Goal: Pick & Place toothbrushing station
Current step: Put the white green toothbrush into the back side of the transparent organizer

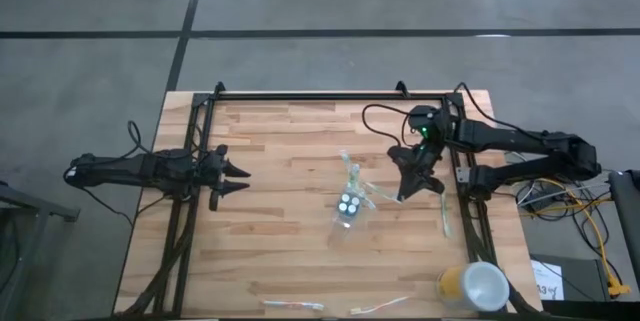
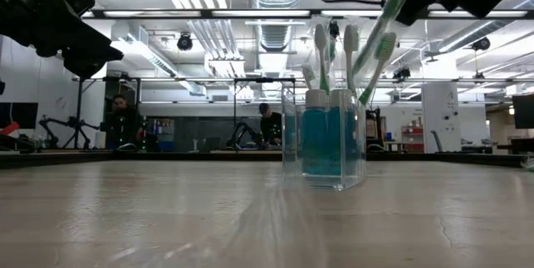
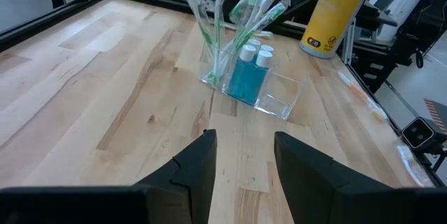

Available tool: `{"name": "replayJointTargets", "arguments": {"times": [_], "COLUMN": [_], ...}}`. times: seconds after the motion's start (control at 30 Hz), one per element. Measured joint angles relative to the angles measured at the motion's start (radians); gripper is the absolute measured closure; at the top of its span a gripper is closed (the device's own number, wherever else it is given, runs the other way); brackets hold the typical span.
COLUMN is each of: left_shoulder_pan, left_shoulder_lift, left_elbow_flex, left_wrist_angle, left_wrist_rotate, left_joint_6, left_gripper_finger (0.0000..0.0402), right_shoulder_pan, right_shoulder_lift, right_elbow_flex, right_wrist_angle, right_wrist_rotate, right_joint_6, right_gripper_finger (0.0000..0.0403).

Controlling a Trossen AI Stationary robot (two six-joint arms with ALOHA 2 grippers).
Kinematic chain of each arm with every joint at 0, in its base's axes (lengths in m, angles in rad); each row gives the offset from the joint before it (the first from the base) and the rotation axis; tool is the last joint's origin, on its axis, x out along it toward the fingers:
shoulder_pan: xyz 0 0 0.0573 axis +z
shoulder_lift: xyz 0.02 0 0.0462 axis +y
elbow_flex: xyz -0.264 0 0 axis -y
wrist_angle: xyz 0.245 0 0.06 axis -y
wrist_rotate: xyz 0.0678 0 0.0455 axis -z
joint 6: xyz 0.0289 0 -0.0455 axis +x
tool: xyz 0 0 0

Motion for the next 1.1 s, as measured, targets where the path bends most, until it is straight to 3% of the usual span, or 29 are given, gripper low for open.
{"name": "replayJointTargets", "arguments": {"times": [0.5,1.1], "left_shoulder_pan": [0.0,0.0], "left_shoulder_lift": [0.0,0.0], "left_elbow_flex": [0.0,0.0], "left_wrist_angle": [0.001,0.0], "left_wrist_rotate": [0.004,0.003], "left_joint_6": [0.0,0.0], "left_gripper_finger": [0.0252,0.0252], "right_shoulder_pan": [-0.006,-0.046], "right_shoulder_lift": [0.206,0.359], "right_elbow_flex": [0.0,0.0], "right_wrist_angle": [0.008,0.081], "right_wrist_rotate": [0.008,0.018], "right_joint_6": [-0.098,-0.181], "right_gripper_finger": [0.0394,0.0394]}}
